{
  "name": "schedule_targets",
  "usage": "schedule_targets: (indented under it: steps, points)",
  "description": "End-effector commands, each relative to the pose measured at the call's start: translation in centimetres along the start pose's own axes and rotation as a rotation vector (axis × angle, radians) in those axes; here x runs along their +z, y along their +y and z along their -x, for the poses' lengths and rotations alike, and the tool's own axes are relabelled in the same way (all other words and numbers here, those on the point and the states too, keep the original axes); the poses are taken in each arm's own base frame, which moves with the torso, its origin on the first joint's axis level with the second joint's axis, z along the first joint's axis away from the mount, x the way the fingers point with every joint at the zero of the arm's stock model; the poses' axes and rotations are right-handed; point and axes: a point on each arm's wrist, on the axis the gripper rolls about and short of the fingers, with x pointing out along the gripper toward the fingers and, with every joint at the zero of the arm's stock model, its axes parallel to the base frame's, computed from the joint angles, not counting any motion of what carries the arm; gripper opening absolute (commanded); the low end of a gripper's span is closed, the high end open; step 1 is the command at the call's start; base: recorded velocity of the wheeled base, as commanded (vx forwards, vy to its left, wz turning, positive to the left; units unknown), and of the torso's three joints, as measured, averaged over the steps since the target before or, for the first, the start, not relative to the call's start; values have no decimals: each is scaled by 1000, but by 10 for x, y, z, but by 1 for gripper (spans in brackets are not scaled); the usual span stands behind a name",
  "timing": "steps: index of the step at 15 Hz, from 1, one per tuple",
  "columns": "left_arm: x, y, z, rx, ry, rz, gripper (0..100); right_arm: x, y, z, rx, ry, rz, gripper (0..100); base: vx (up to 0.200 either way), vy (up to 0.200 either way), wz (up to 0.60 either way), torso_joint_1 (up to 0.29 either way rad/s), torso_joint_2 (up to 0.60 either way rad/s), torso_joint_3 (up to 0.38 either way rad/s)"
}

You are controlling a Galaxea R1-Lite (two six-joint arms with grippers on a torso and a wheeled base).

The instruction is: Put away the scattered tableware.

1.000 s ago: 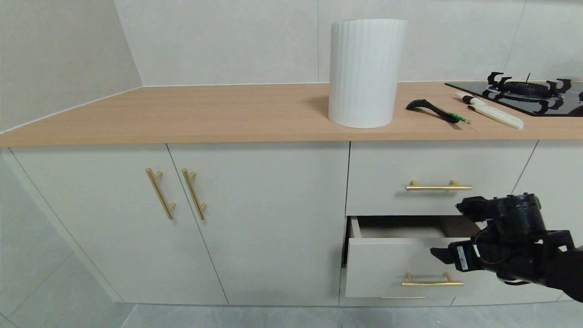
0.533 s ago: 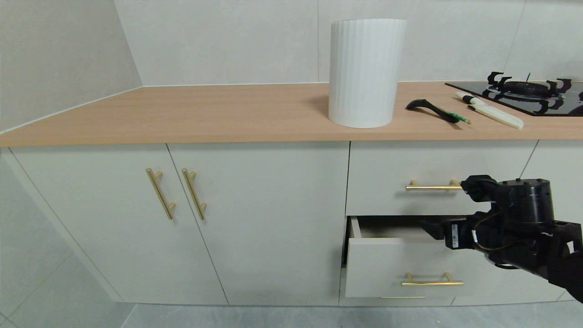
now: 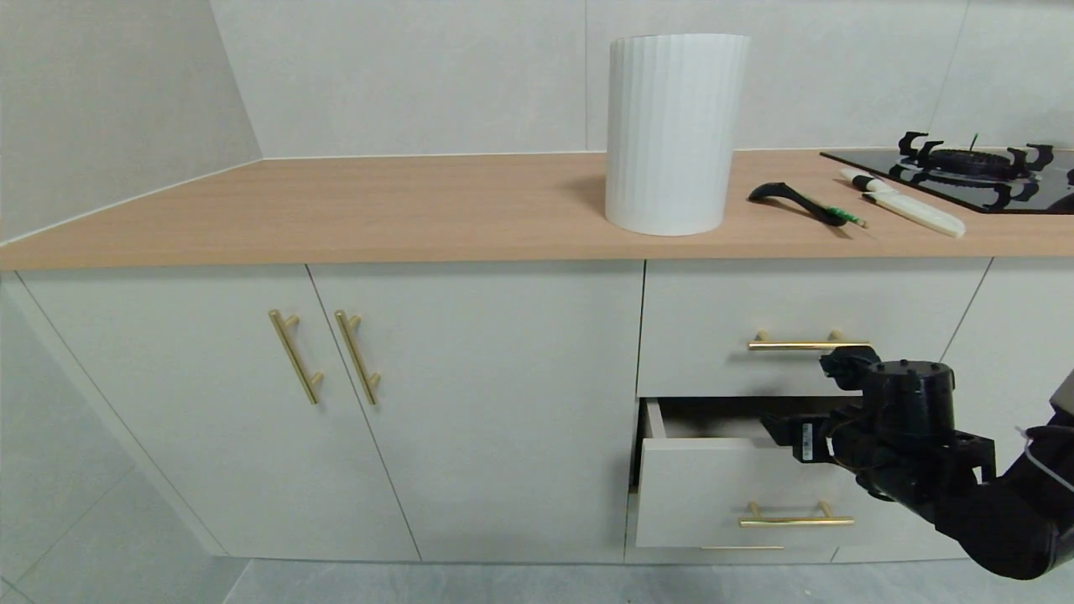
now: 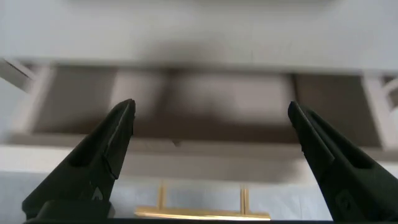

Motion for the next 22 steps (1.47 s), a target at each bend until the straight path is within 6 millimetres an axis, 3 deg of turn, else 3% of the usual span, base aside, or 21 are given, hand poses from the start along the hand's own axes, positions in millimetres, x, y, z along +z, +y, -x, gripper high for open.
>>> schedule_targets:
  steps: [1,22]
  points:
    - [0,0,0,1,2,0,100,-10,0,-6,-3,37,9,100,0,0,0,0,0,0]
    - [0,0,0,1,0,0,100,-10,-2,8,4,77,34,100,0,0,0,0,0,0]
